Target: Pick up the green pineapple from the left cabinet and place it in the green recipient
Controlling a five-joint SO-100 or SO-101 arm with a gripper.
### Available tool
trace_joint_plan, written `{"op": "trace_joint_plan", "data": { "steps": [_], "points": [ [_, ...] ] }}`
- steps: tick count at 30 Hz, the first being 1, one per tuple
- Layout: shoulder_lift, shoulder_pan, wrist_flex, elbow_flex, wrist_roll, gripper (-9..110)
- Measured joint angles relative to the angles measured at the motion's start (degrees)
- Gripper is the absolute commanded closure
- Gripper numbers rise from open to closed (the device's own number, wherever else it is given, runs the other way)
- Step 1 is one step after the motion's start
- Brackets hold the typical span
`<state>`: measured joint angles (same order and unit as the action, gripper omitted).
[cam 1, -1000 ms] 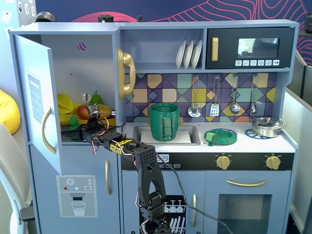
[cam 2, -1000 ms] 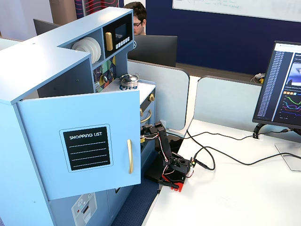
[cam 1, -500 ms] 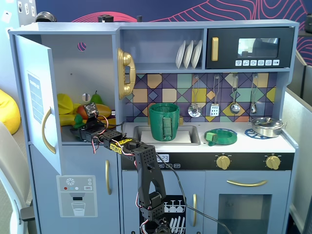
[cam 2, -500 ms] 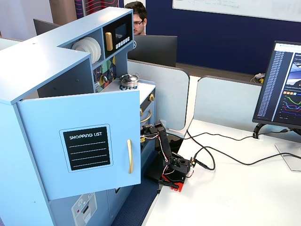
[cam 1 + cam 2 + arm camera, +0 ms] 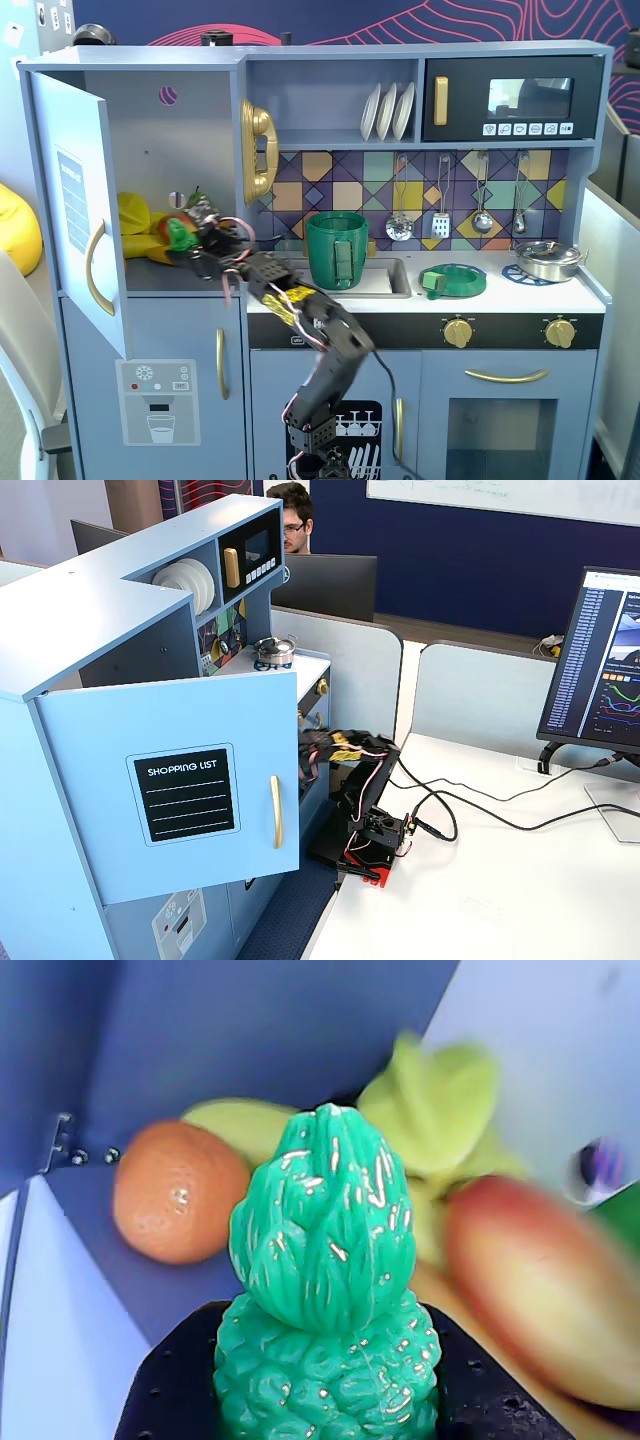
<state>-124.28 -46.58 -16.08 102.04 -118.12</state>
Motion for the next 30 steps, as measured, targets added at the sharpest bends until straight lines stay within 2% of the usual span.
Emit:
{"op": "trace_joint_plan", "data": {
  "steps": [8,16,21,30],
  "points": [
    [-20.3,5.1,-13.2,4.5,-2.8,101],
    [-23.0,26.7,-17.8,1.1,6.8,101],
    [-16.8,38.4,-17.6,-4.0,12.0,101],
    [8.2,47.3,-11.8,-19.3,16.1,101]
  ]
}}
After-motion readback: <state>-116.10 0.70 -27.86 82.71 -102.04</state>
